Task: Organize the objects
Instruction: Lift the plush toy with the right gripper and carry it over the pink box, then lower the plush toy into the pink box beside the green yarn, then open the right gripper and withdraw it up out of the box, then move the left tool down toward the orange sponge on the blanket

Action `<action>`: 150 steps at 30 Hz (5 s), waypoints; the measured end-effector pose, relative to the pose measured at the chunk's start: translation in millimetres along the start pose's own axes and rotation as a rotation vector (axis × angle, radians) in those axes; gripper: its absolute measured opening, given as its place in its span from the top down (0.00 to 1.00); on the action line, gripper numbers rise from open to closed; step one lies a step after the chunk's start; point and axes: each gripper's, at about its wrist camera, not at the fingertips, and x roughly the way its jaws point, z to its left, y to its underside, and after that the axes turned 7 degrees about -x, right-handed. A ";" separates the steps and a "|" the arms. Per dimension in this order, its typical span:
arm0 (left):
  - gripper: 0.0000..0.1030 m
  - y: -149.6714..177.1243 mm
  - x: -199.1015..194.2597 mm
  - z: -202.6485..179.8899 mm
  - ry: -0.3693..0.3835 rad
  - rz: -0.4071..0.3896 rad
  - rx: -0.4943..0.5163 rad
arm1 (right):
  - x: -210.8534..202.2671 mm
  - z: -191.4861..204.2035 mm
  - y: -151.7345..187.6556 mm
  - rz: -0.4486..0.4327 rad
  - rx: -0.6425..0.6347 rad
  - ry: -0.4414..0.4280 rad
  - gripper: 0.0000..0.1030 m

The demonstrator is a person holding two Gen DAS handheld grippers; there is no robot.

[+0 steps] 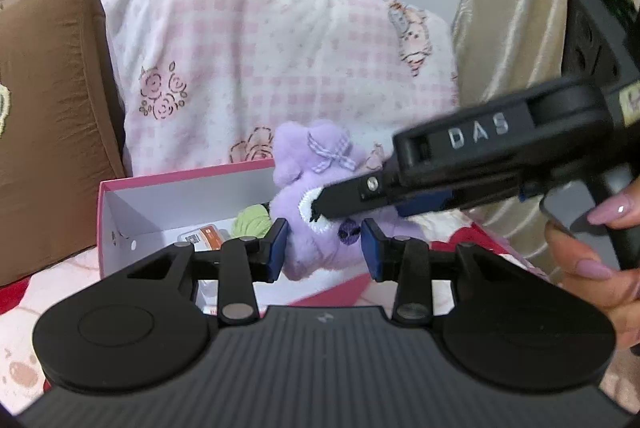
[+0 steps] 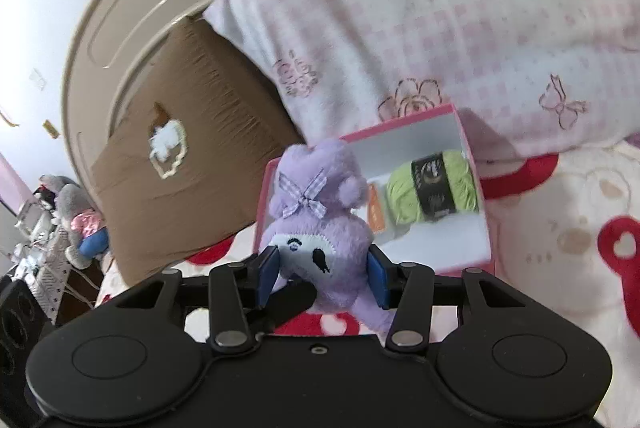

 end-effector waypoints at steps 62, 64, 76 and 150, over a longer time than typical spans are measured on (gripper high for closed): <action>0.55 65.6 146.5 71.2 0.027 0.162 -0.258 | 151.0 -56.8 3.7 0.200 -0.092 0.286 0.49; 0.54 65.4 145.6 71.2 0.024 0.163 -0.256 | 151.3 -56.6 3.5 0.194 -0.091 0.297 0.50; 0.46 56.7 125.1 73.2 0.007 0.142 -0.268 | 142.9 -55.9 2.7 0.194 -0.126 0.281 0.50; 0.05 71.9 -32.0 -0.8 -0.145 0.400 -0.145 | -20.3 41.3 132.9 0.026 -0.818 -0.046 0.10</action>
